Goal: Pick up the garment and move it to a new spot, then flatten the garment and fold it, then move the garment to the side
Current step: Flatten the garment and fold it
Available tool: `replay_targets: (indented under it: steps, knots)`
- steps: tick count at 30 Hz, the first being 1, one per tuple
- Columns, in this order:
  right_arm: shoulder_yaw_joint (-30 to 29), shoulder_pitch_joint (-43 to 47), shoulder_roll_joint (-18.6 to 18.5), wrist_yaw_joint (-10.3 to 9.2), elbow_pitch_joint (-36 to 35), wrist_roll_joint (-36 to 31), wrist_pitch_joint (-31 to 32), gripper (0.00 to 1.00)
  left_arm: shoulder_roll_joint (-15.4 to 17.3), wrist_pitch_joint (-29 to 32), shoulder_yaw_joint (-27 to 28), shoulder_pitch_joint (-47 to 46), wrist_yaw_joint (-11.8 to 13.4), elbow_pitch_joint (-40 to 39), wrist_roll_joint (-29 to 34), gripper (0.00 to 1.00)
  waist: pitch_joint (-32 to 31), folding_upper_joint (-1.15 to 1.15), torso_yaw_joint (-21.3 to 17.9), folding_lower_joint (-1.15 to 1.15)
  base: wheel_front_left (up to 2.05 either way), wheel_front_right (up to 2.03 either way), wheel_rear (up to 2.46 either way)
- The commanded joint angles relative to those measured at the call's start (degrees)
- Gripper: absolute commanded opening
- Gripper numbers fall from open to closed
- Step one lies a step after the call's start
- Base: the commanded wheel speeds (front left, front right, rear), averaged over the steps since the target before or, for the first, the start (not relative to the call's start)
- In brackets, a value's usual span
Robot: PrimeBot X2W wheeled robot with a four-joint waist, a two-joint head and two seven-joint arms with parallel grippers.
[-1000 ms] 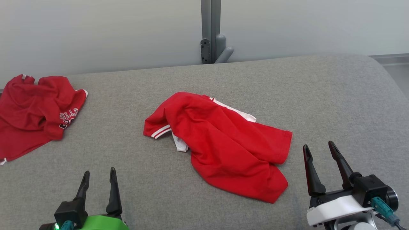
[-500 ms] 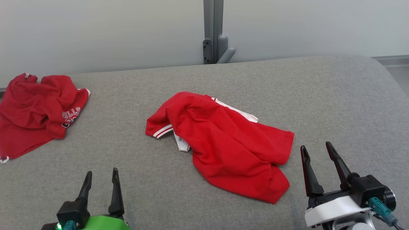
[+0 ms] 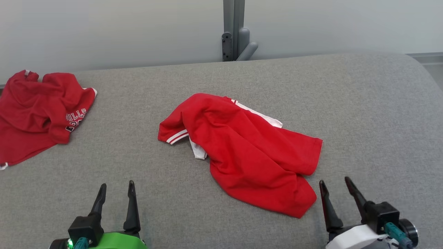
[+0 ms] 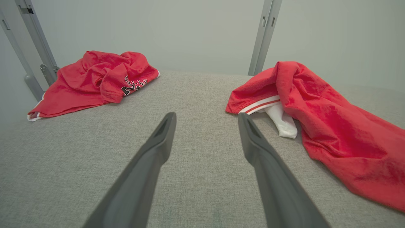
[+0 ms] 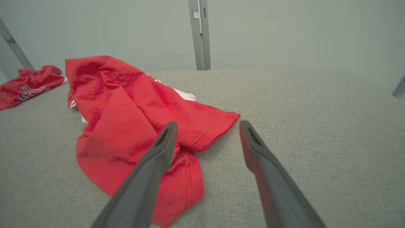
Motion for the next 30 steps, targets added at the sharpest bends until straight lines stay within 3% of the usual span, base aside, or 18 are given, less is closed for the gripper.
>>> replay_targets:
  steps: [1, 17, 18, 20, 21, 22, 30]
  knots:
    - [0.6, 0.6, -0.1, -0.02, 1.5, 0.0, -0.1, 1.0, 0.0, 0.0, -0.2, -0.7, 0.2, -0.2, -0.4, 1.0, 0.8, 0.14, 0.4, 0.0, 0.0, 0.0, 0.0]
    - [4.6, -8.9, -0.1, -0.02, 21.7, 2.4, -0.1, 1.0, 0.0, 0.0, -1.4, -4.0, 0.3, -0.3, 0.0, 1.0, 6.1, 0.14, 4.7, 0.0, 0.0, 0.0, 0.0]
    - [5.0, -9.2, -0.1, -0.02, 22.3, 3.1, -0.1, 0.68, 0.0, 0.0, -1.4, -4.0, 0.3, -0.3, 0.0, 1.0, 6.1, 0.14, 4.9, 0.0, 0.0, 0.0, 0.0]
    - [5.6, -9.8, -0.1, -0.02, 22.8, 4.9, -0.1, 0.22, 0.0, 0.0, -1.2, -3.9, 0.4, -0.2, -0.1, 1.0, 6.2, 0.14, 5.2, 0.0, 0.0, 0.0, 0.0]
    - [5.6, -9.8, -0.1, -0.02, 22.8, 4.9, -0.1, 0.22, 0.0, 0.0, -1.2, -3.9, 0.4, -0.2, -0.1, 1.0, 6.2, 0.14, 5.2, 0.0, 0.0, 0.0, 0.0]
    - [5.7, -10.5, -0.1, -0.02, 22.6, 5.5, -0.1, 0.0, 0.0, 0.0, -1.1, -3.9, 0.6, -0.1, -0.2, 1.0, 6.2, 0.14, 5.4, 0.0, 0.0, 0.0, 0.0]
    - [4.5, -13.0, -0.1, -0.02, 14.2, 5.4, -0.1, 0.0, 0.0, 0.0, -1.0, -3.8, 0.8, -0.3, -0.5, 1.0, 5.8, 0.14, 5.4, 0.0, 0.0, 0.0, 0.0]
